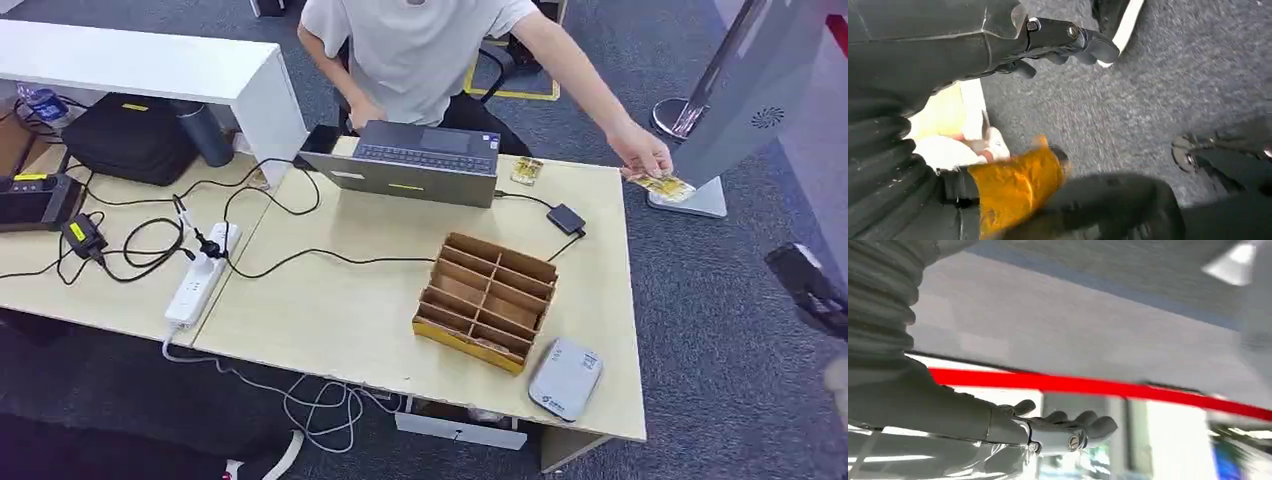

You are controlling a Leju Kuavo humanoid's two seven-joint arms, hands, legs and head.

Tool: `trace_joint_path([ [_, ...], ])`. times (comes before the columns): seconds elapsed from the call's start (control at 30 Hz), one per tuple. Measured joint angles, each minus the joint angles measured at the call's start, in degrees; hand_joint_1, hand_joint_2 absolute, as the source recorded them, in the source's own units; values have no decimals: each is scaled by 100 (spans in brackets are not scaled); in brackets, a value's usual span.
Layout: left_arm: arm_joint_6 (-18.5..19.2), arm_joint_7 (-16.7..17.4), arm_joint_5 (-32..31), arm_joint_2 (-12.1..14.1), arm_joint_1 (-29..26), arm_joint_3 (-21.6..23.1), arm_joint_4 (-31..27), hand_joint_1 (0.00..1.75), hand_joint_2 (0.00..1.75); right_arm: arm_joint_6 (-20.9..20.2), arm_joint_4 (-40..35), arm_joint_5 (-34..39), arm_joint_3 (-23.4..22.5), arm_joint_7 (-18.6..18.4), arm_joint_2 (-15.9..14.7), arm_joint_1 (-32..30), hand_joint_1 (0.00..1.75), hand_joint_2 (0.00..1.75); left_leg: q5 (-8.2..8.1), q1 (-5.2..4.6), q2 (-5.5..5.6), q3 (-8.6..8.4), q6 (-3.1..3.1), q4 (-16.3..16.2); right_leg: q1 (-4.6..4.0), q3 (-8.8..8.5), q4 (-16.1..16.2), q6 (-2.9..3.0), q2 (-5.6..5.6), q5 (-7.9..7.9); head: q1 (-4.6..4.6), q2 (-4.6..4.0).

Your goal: Pass the card to the sensor for recognition and then transmit it.

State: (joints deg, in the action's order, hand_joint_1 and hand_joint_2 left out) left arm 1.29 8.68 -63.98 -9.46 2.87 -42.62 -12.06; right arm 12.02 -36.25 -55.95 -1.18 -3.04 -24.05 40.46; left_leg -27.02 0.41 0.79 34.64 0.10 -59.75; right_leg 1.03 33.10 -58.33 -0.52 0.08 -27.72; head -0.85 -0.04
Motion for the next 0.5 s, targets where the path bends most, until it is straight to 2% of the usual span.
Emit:
trace_joint_path([
  [0.23,114,-134,40,-81,2,-61,20,0,175,-169,-397,-145,1006,-9,603,708,0,175,8,4,6,0,-3,0,-3,1,-3,0,-3,0,2,0],
  [0.5,267,-247,68,-127,7,-94,17,0,175,-247,-834,-225,2342,-109,1466,1485,0,175,11,6,4,-1,-9,0,-5,7,-5,1,4,0,0,0],
])
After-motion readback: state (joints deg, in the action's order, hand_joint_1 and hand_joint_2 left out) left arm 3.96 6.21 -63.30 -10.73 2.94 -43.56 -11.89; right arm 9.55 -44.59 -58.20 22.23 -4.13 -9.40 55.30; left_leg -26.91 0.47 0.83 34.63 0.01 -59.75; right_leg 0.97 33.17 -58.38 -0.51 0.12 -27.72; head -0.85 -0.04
